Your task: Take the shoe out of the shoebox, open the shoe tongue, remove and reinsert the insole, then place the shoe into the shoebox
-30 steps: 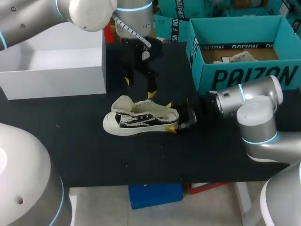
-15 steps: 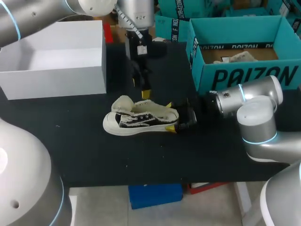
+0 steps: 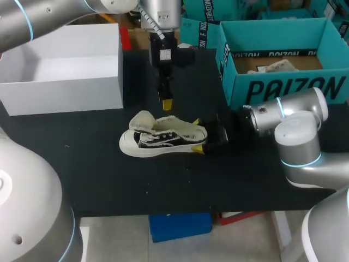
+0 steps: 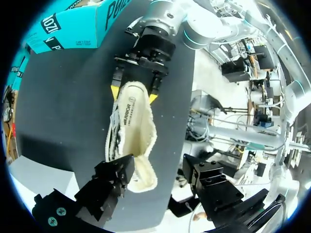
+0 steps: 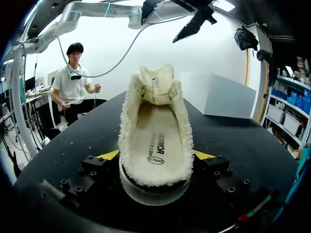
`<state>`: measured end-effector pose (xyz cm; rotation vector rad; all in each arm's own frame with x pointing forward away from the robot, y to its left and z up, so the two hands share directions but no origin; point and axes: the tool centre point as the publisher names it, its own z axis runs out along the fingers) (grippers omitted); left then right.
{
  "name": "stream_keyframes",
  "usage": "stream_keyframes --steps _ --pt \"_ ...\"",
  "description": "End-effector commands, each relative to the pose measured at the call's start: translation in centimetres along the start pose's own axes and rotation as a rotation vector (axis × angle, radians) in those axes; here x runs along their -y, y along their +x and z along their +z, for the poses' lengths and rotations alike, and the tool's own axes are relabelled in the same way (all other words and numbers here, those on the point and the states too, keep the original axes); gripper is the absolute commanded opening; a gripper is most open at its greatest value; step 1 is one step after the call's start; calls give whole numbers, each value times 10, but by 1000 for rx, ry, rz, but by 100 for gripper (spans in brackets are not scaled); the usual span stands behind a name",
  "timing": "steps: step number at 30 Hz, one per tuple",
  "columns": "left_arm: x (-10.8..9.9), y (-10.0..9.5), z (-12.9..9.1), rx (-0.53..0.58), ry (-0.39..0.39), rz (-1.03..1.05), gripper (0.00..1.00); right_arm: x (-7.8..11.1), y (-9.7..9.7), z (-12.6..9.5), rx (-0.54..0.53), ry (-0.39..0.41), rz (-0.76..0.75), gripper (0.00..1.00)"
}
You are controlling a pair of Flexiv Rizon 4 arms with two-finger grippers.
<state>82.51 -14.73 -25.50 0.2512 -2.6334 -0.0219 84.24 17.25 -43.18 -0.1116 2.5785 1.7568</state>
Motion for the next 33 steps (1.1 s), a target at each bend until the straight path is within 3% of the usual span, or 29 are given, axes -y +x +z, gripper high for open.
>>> stream_keyframes --steps 1,10,20,23,33 --pt "0 -1 0 0 1 2 0 2 -1 2 1 1 1 0" --pt "1 -5 9 24 92 125 0 2 -1 2 1 1 1 0" --pt "6 -10 24 89 148 97 0 2 -1 2 1 1 1 0" --pt "9 -14 35 34 120 78 0 2 -1 2 1 1 1 0" --pt "9 -14 35 34 120 78 0 2 -1 2 1 1 1 0"
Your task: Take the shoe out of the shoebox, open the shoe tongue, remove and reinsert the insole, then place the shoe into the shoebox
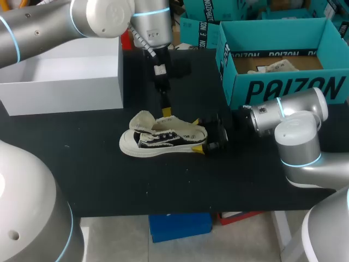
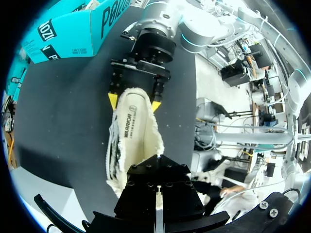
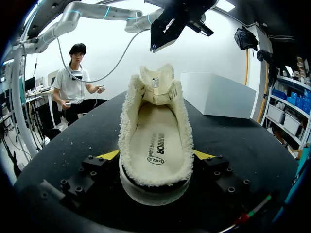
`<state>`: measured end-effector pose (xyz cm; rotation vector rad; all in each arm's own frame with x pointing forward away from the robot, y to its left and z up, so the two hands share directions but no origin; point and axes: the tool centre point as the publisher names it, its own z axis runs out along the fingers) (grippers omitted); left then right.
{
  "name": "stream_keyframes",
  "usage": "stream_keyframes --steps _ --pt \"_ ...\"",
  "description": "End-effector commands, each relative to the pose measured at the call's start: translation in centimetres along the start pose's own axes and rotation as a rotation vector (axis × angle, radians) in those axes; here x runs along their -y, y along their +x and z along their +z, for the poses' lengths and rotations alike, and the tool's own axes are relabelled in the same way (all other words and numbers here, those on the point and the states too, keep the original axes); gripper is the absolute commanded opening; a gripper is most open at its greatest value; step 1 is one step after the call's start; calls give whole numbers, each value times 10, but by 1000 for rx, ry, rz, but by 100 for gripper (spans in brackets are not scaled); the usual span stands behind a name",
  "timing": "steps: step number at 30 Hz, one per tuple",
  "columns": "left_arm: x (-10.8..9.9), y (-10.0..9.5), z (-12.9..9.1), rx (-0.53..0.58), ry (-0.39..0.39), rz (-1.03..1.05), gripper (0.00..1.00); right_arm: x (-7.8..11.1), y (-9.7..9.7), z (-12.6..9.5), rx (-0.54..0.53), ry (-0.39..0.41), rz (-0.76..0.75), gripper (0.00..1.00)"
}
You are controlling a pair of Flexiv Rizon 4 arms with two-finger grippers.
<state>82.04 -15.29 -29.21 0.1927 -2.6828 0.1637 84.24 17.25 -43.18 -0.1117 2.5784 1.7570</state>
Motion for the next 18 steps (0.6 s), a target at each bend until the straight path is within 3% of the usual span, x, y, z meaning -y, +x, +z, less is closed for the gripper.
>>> stream_keyframes --steps 1,4,6,11,18 --pt "2 -2 0 -3 -4 1 0 2 -1 2 1 1 1 0" --pt "2 -2 0 -3 -4 1 0 2 -1 2 1 1 1 0" --pt "2 3 6 75 -2 24 0 2 -1 2 1 1 1 0" --pt "-9 2 24 157 42 55 0 2 -1 2 1 1 1 0" --pt "-22 -3 29 229 116 86 0 2 -1 2 1 1 1 0"
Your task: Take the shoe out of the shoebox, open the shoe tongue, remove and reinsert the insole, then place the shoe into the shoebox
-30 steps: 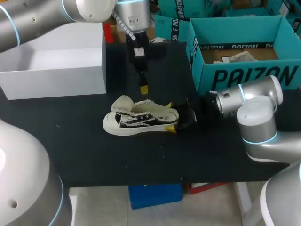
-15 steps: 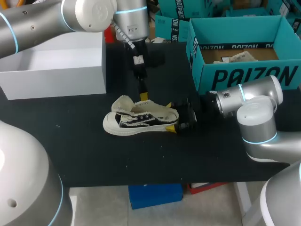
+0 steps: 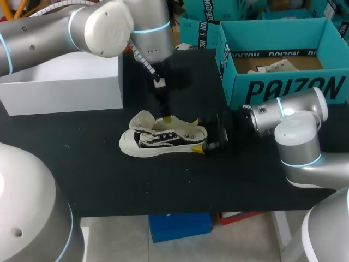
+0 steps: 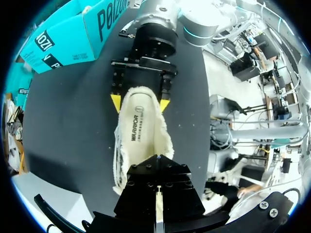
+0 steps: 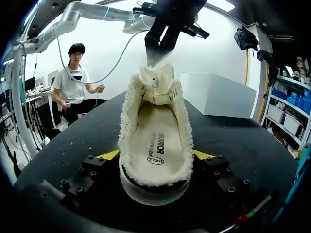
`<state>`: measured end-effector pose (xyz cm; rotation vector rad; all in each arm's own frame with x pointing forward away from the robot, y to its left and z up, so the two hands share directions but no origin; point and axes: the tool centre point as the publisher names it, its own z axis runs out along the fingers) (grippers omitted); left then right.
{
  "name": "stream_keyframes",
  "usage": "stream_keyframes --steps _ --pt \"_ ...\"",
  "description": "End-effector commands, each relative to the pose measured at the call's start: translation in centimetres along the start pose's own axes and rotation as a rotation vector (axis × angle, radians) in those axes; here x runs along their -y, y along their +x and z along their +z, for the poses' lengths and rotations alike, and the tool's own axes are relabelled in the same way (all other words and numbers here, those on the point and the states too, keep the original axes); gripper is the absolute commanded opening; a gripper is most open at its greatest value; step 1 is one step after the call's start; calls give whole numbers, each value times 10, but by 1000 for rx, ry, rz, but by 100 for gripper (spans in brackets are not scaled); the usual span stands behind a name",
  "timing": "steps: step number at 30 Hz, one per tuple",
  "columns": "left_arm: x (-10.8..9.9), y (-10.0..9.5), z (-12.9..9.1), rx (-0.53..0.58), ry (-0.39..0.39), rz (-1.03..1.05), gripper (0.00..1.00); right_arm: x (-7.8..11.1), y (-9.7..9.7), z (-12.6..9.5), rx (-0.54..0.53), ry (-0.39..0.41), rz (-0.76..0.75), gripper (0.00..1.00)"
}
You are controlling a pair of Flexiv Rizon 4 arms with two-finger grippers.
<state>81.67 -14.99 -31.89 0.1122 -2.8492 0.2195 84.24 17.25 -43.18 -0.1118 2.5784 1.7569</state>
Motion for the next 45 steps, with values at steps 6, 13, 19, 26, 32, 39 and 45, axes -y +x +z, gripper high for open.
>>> stream_keyframes --steps 6,13,19,26,32,39,45 --pt "-15 -5 13 60 85 20 0 2 -1 2 1 1 2 0" --pt "-4 -23 15 21 82 74 0 2 -1 2 1 1 2 0" --pt "5 -35 21 -4 65 106 0 2 -1 2 1 1 2 0" --pt "8 -39 32 -42 56 102 0 2 -1 2 1 1 2 0" --pt "5 -34 44 -59 62 95 0 2 -1 2 1 1 2 0" --pt "4 -21 52 -55 47 87 0 2 -1 2 1 1 2 0" --pt "3 -8 55 -34 19 95 0 2 -1 2 1 1 2 0"
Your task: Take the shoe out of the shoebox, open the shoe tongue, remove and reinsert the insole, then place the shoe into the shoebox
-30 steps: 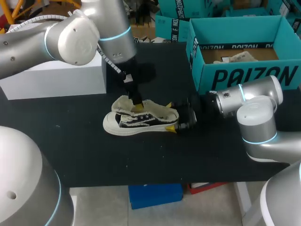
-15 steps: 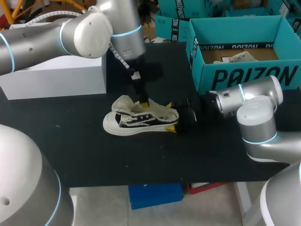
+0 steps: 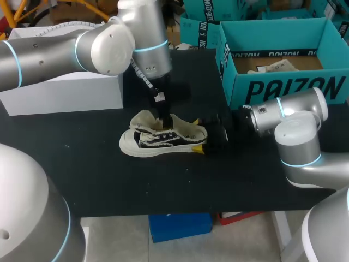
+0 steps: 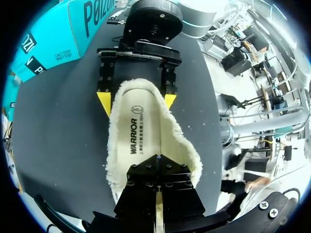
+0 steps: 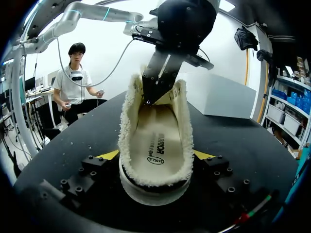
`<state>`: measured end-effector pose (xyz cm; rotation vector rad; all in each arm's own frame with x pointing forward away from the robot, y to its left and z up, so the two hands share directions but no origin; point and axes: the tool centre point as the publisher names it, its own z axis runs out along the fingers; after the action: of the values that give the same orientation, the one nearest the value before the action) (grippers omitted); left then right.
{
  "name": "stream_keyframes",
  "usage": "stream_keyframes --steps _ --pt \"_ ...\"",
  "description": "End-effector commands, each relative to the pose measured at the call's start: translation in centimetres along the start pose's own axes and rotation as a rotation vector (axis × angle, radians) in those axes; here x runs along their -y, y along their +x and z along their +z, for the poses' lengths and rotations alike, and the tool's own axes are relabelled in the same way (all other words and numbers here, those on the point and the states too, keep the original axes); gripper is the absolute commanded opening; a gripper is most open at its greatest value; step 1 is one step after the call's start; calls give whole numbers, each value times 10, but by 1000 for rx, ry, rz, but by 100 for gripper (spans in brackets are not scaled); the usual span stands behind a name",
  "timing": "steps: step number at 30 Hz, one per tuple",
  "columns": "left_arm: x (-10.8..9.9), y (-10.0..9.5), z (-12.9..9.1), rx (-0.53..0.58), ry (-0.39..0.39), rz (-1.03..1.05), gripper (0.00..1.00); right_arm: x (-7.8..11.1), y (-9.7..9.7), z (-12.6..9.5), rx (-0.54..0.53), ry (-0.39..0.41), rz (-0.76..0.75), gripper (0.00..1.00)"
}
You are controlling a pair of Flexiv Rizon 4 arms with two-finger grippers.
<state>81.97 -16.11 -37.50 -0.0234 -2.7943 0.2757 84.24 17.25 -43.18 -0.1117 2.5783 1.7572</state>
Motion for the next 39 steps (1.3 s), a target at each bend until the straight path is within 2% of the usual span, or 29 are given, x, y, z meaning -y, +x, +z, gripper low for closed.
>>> stream_keyframes --steps 1,15,39 --pt "0 12 3 31 -17 -1 0 2 -1 2 1 1 1 0" --pt "-11 12 16 64 -75 -48 0 2 -1 2 1 1 1 0" --pt "-15 6 38 30 -56 -82 0 2 -1 2 1 1 1 0"
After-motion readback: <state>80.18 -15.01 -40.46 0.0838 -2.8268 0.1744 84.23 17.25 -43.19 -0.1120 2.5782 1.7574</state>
